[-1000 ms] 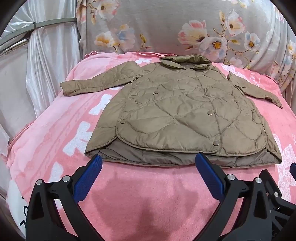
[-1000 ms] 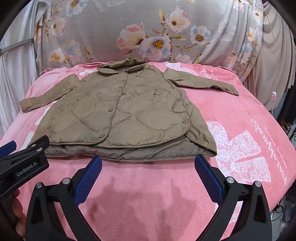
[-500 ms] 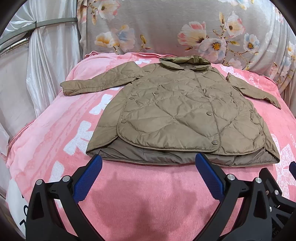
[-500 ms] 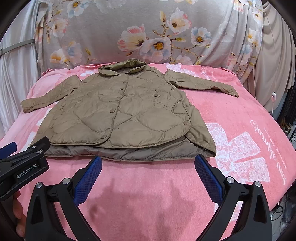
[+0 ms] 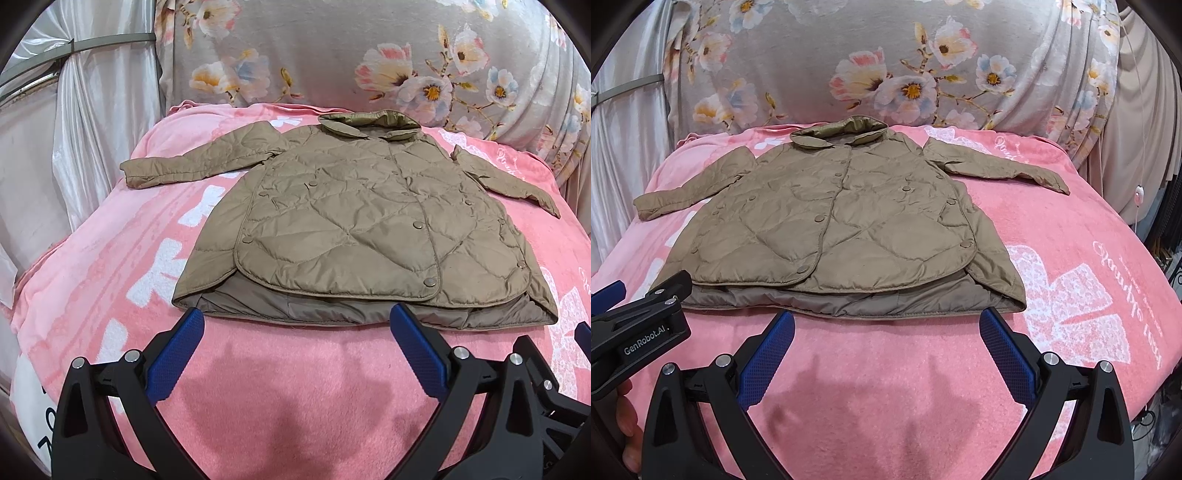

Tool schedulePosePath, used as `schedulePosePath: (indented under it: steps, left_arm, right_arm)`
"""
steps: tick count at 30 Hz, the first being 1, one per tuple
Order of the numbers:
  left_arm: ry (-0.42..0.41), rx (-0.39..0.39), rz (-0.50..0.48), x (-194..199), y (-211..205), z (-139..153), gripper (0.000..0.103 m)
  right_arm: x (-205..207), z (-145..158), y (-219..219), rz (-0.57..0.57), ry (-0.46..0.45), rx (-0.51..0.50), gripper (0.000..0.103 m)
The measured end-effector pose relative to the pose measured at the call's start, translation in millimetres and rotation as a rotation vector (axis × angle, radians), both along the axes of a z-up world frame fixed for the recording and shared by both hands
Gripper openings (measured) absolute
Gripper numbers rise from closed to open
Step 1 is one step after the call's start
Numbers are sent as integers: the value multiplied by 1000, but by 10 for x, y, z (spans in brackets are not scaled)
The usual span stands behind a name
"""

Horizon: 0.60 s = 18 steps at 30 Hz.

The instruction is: Fold large clothes

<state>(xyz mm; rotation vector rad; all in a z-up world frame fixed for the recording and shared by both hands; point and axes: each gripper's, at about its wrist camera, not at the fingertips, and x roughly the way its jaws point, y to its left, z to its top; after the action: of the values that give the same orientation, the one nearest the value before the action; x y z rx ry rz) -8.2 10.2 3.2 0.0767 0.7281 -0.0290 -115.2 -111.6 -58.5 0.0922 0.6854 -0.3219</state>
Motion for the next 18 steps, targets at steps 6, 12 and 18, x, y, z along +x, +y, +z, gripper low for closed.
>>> schedulePosePath:
  steps: [6,12,18]
  left_arm:
    - [2,-4,-2,9,12,-3,98]
    - [4,-1,1,-8,-2,-11,98]
    - [5,-2,1,-2,15,-36,98]
  right_arm:
    - [11,-10,6,-2,1,-1,98]
    - [15,-11,27,0,4,0,98]
    - [45,-70,34,6,11,0,98]
